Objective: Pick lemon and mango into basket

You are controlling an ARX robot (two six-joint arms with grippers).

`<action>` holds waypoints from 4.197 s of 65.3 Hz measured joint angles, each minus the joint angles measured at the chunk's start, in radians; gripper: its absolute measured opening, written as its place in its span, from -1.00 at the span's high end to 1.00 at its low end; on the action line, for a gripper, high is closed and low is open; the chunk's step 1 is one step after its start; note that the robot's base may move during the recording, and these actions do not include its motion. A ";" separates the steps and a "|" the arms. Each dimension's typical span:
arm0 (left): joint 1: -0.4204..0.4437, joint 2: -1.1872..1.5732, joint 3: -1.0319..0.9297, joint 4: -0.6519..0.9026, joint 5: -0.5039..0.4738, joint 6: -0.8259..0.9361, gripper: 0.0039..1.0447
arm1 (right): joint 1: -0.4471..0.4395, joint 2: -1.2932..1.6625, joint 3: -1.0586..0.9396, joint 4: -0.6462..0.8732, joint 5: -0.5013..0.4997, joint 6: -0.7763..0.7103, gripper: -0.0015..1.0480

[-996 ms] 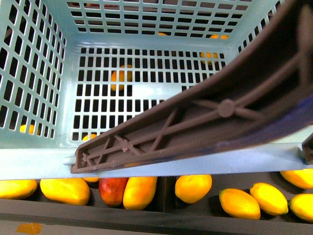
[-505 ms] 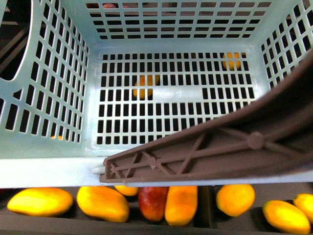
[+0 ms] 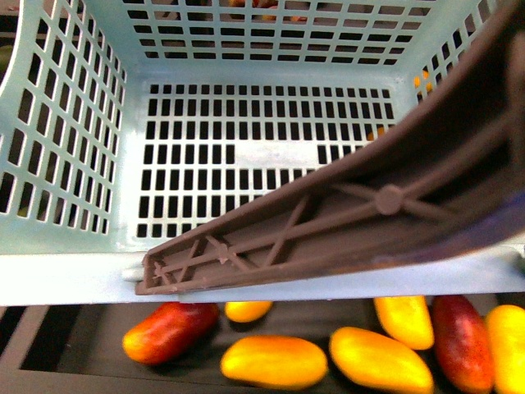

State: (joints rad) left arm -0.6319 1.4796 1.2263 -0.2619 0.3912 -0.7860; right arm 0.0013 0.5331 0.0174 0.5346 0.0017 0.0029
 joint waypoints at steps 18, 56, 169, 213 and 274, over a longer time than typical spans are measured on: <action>0.000 0.000 0.000 0.000 0.001 -0.001 0.91 | 0.000 0.000 0.000 0.000 -0.001 0.000 -0.83; 0.000 0.000 -0.002 0.000 0.000 0.000 0.91 | -0.253 0.389 0.193 -0.404 0.114 0.229 -0.83; -0.001 0.000 -0.002 0.000 0.000 0.000 0.91 | -0.408 1.865 0.787 -0.087 -0.056 -0.470 -0.83; -0.001 0.000 -0.002 0.000 -0.002 0.000 0.91 | -0.457 1.798 0.727 -0.072 -0.159 -0.387 -0.24; -0.001 0.000 -0.002 0.000 -0.001 0.000 0.91 | -0.016 0.603 0.676 -0.163 -0.259 0.160 -0.23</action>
State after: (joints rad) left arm -0.6331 1.4792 1.2243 -0.2619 0.3901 -0.7860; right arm -0.0151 1.1366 0.6937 0.3717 -0.2573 0.1627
